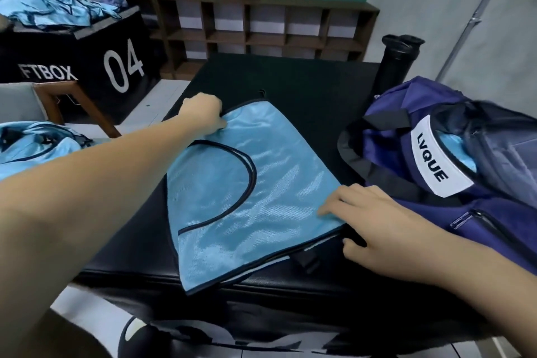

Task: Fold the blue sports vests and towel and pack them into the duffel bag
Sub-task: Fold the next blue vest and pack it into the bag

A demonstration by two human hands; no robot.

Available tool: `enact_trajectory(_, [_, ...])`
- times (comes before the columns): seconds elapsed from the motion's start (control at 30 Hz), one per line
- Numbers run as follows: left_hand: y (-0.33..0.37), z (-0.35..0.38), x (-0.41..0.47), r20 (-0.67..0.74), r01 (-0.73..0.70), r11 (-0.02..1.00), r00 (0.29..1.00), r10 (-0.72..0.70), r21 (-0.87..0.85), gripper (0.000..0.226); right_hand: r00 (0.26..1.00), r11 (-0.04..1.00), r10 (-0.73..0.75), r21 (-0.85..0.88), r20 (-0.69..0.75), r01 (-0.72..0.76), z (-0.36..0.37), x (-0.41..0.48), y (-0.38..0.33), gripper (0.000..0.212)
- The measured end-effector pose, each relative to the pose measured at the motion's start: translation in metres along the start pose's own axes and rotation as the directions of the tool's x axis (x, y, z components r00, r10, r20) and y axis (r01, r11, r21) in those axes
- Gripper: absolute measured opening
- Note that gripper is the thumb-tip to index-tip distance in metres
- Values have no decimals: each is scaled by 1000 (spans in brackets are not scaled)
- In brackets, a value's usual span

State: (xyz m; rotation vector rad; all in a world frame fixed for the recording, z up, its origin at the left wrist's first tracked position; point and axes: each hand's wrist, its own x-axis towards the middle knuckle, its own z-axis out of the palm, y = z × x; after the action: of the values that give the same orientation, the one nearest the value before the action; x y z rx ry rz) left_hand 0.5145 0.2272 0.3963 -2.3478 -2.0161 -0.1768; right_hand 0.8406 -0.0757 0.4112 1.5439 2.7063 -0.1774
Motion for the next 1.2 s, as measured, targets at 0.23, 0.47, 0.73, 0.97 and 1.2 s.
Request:
enact_trajectory(0.23, [48, 5, 26, -6, -50, 999, 999, 50, -14, 14, 999, 997, 22, -74, -31, -25, 9, 7, 0, 17])
enact_trajectory(0.47, [93, 8, 44, 19, -135, 990, 991, 134, 34, 12, 999, 1000, -22, -21, 24, 22, 5, 7, -12, 6])
enact_trajectory(0.73, [127, 11, 39, -10, -203, 979, 979, 203, -14, 26, 999, 998, -51, 36, -10, 51, 4, -2, -17, 16])
enact_trajectory(0.97, [94, -21, -49, -80, -400, 903, 917, 392, -157, 30, 998, 986, -59, 155, 9, 57, -5, -13, -8, 40])
enact_trajectory(1.2, [53, -66, -167, 126, -471, 814, 835, 535, -340, 13, 987, 970, -67, 240, 149, 29, -20, -10, 1, 43])
